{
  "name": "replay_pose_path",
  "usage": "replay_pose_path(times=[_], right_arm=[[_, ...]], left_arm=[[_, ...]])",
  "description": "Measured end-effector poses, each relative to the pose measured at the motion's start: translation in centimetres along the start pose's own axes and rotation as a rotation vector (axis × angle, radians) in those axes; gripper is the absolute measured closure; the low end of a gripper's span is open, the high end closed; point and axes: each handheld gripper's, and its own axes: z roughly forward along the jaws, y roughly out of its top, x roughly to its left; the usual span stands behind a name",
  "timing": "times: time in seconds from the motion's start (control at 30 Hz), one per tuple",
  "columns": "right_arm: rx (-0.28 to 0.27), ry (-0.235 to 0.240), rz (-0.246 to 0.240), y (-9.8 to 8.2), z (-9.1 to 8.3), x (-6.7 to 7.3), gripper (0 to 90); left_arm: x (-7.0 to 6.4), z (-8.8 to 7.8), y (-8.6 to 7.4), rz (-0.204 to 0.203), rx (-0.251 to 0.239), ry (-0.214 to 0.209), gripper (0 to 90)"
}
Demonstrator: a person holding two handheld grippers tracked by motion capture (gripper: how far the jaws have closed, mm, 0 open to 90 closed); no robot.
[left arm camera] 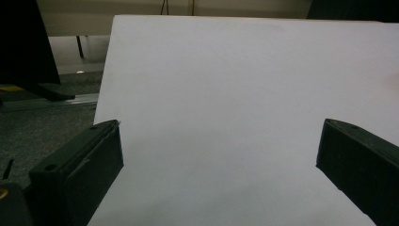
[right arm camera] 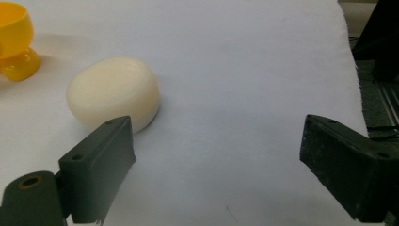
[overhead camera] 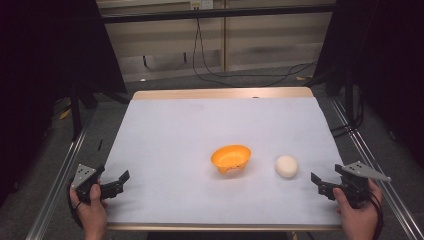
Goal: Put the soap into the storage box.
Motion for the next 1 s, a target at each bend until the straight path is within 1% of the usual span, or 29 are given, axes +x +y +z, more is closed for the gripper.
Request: replay_pose_path(times=[0.03,0.1,0.17,0.27,0.3,0.33,0.4,0.6,0.63,0.67,0.7,0.73,0.8,0.87,0.93,0.97,1.0], right_arm=[[0.005,0.007,0.0,0.2,0.0,0.0,10.3],[0.027,0.02,-0.016,0.6,0.1,-0.1,10.2],[0.039,-0.001,-0.024,0.8,0.3,-0.1,9.5],[0.094,-0.01,-0.032,1.1,0.6,-0.1,7.9],[0.111,-0.01,-0.031,1.2,0.6,-0.2,7.7],[0.132,-0.008,-0.019,1.3,0.6,-0.2,7.0],[0.157,0.008,-0.007,1.5,0.6,-0.3,6.0],[0.226,0.062,-0.024,2.0,0.7,0.0,3.8],[0.245,0.072,-0.025,2.1,0.9,0.0,2.9],[0.265,0.071,-0.029,2.2,1.0,0.0,2.3],[0.283,0.069,-0.041,2.3,1.1,0.1,2.3],[0.303,0.077,-0.037,2.4,1.2,0.2,2.3],[0.332,0.1,-0.054,2.6,1.6,0.3,2.1],[0.371,0.097,-0.07,2.8,1.9,0.6,1.8],[0.388,0.108,-0.08,3.1,2.2,0.8,0.7],[0.397,0.109,-0.074,3.2,2.3,0.9,0.2],[0.408,0.124,-0.063,3.3,2.4,0.9,0.2]], left_arm=[[0.0,0.0,0.0,0.0,0.0,0.0,0.9],[0.0,0.0,0.0,-0.002,-0.002,0.001,0.9],[0.0,0.0,0.0,-0.003,-0.001,-0.001,0.9],[0.1,0.0,0.0,-0.006,-0.004,-0.005,0.9],[0.1,0.0,0.0,-0.007,-0.005,-0.005,0.9],[0.1,0.0,0.0,-0.007,-0.005,-0.005,0.9],[0.1,0.0,0.0,-0.007,-0.006,-0.004,0.9],[0.1,0.0,0.0,-0.008,-0.006,-0.005,1.0],[0.1,0.0,0.0,-0.008,-0.006,-0.005,0.9],[0.1,0.0,0.0,-0.008,-0.006,-0.005,0.9],[0.1,0.0,0.0,-0.008,-0.006,-0.005,1.0],[0.1,0.0,0.0,-0.008,-0.006,-0.005,0.9],[0.1,0.0,0.0,-0.008,-0.005,-0.005,1.0],[0.1,0.0,0.0,-0.007,-0.005,-0.006,1.0],[0.1,0.0,0.0,-0.007,-0.005,-0.006,1.0],[0.1,0.0,0.0,-0.008,-0.006,-0.006,0.9],[0.1,0.0,0.0,-0.008,-0.006,-0.006,0.9]])
